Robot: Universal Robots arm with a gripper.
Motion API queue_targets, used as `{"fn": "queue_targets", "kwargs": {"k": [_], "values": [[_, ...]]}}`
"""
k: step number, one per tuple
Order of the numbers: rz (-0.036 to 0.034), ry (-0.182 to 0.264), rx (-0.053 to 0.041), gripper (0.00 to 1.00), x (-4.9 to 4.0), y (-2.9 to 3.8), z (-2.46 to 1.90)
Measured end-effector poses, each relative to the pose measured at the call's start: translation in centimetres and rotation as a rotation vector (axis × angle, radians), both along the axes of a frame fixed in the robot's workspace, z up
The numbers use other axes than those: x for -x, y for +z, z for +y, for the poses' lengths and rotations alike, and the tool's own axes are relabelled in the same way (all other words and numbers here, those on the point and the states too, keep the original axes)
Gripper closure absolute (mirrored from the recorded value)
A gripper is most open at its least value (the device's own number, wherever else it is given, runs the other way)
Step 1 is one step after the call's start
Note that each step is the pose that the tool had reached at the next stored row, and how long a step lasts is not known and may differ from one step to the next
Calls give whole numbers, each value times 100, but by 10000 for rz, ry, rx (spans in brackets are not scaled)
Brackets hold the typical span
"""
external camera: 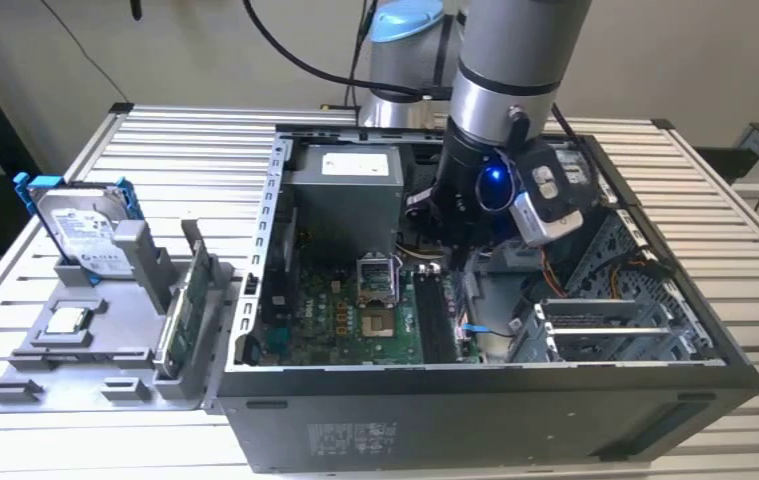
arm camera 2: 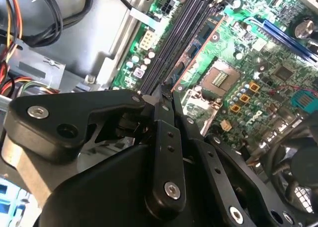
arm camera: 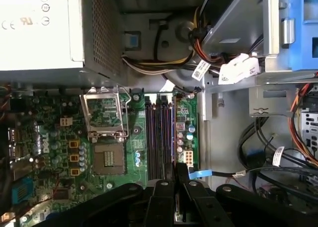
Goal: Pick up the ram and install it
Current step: 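Insert the ram into the slot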
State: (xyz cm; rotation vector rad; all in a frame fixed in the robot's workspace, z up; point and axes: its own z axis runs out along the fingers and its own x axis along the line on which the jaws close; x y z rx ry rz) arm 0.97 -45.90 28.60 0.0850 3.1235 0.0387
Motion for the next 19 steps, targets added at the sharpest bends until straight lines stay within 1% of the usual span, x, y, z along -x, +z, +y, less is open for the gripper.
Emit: {"fn": "queue_targets", "kwargs": {"k": [4,5,6,10,14,19], "values": [[-39,9,2,86,2,-61,-1],[-40,10,12,86,1,-68,-1],[-39,10,45,86,2,-68,-1],[-39,10,48,86,2,-73,-1],[-53,37,50,86,1,-125,-2],[-132,83,50,86,1,-202,-3]]}}
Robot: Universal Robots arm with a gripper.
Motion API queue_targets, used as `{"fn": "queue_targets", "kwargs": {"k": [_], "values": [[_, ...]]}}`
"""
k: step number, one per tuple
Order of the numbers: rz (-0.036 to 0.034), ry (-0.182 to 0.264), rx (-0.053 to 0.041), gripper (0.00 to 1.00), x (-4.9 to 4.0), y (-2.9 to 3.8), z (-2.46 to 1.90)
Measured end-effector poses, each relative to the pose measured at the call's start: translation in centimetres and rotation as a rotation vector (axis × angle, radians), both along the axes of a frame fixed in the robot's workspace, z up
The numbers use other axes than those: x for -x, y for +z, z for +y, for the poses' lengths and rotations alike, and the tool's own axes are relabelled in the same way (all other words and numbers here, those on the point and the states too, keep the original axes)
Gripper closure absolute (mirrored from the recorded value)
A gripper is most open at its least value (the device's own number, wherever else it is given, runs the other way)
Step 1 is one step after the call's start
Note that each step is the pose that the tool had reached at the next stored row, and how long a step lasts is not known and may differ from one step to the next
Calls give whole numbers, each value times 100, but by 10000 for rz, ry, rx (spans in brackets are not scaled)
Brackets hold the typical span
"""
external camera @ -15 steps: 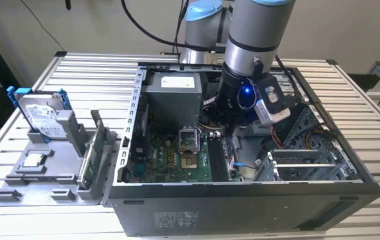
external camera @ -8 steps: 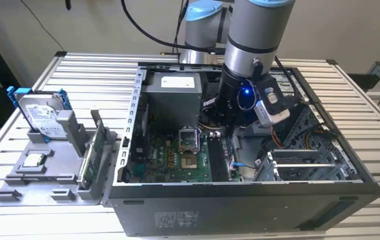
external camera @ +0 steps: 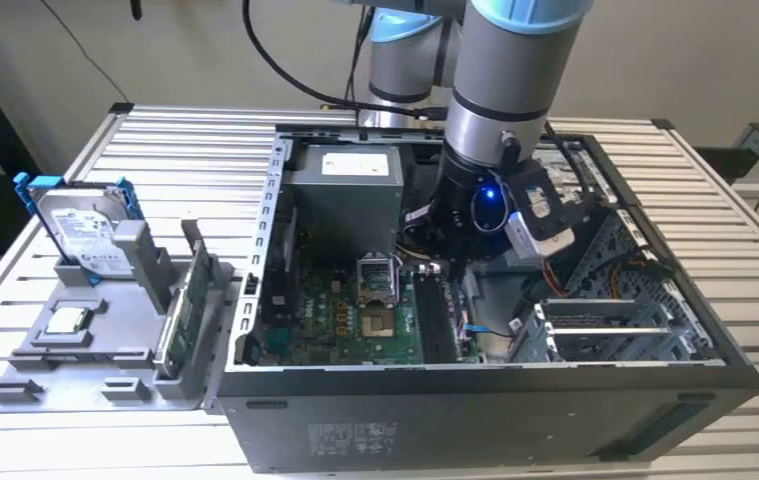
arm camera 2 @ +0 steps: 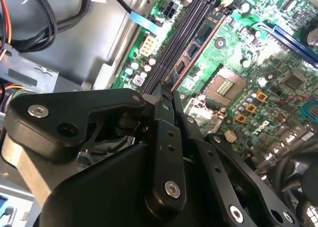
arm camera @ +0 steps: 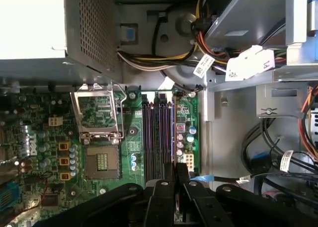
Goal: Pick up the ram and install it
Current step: 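Insert the ram into the slot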
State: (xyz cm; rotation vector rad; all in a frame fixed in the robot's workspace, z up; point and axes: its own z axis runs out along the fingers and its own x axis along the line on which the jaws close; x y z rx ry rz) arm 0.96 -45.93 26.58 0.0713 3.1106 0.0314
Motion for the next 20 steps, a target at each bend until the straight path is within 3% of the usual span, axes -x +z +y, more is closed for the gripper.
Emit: {"fn": "queue_targets", "kwargs": {"k": [16,20], "values": [[-20,124,-1,86,0,-282,-33],[-19,178,2,86,-3,-303,-35]]}}
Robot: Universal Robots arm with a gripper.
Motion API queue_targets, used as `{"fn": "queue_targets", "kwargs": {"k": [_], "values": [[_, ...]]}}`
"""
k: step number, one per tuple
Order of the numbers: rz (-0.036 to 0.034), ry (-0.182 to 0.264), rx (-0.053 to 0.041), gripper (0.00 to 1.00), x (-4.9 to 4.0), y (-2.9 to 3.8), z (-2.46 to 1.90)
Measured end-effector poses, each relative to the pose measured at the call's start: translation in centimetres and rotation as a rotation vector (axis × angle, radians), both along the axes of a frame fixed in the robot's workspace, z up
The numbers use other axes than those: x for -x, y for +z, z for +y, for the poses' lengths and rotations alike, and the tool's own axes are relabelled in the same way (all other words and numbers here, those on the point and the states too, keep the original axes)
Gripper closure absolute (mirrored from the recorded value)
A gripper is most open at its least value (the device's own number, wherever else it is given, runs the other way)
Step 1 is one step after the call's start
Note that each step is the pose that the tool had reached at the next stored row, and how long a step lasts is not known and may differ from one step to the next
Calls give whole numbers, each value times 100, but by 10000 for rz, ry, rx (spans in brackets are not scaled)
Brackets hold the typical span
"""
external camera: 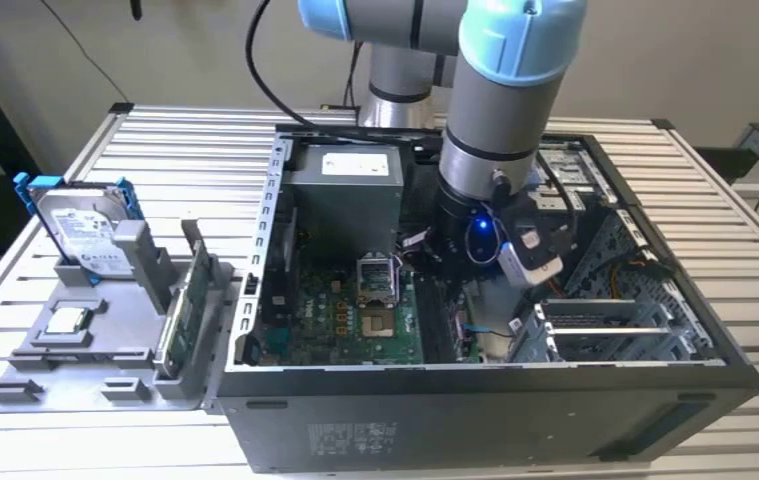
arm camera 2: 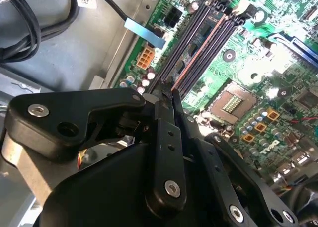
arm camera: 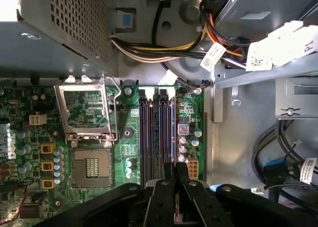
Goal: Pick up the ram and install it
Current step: 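Insert the ram into the slot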
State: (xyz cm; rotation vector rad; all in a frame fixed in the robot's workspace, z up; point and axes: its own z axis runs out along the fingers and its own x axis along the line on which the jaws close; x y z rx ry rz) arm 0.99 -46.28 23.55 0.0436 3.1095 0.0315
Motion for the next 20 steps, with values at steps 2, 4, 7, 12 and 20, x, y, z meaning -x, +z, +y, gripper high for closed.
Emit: {"fn": "queue_targets", "kwargs": {"k": [2,4,7,12,20], "values": [[-1,29,-3,86,-5,-8,0],[-1,58,-3,86,-11,-14,-2],[-1,87,-3,86,-15,-22,-14],[0,106,-3,86,-16,-48,-52],[-3,105,-6,86,-15,-89,-60]]}}
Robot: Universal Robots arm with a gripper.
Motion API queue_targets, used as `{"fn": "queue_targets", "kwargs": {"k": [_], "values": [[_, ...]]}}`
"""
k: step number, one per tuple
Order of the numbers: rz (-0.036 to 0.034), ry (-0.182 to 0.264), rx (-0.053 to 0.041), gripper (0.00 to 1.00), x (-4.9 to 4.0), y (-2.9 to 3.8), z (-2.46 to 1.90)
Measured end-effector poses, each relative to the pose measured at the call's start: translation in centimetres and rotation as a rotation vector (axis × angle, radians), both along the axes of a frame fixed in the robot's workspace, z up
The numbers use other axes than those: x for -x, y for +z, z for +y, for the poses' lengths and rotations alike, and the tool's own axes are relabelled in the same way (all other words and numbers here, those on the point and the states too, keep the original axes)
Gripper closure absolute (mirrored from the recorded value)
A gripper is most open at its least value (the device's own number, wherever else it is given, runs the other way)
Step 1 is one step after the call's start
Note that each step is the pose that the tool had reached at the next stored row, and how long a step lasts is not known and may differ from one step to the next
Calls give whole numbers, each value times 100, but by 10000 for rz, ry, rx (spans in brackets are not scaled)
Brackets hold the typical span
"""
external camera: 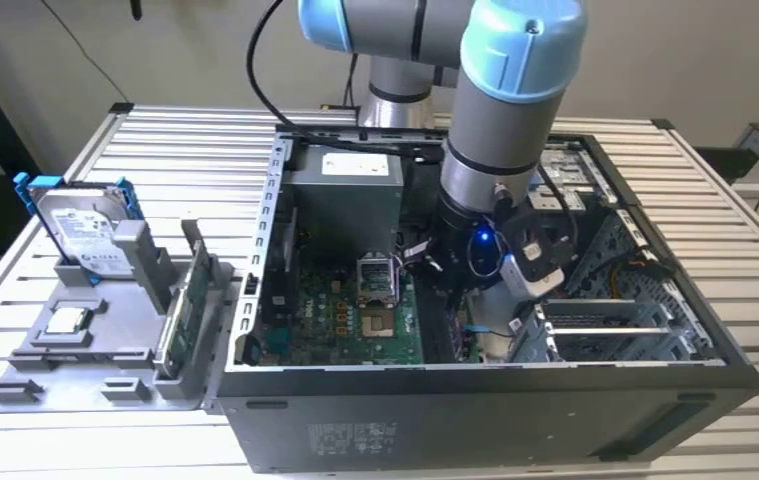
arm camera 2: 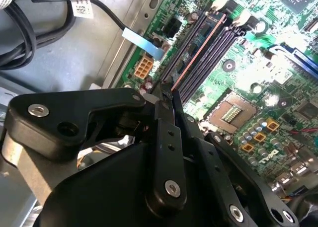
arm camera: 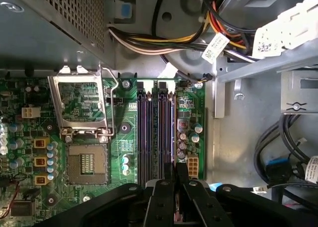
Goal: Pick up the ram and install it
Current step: 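Insert the ram into the slot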
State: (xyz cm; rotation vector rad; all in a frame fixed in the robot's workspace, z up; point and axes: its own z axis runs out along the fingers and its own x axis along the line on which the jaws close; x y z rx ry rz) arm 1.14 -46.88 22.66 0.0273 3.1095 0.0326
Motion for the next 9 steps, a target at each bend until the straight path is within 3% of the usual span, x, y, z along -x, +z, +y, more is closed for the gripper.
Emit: {"fn": "queue_targets", "kwargs": {"k": [9], "values": [[0,-1,2,86,2,-27,15]]}}
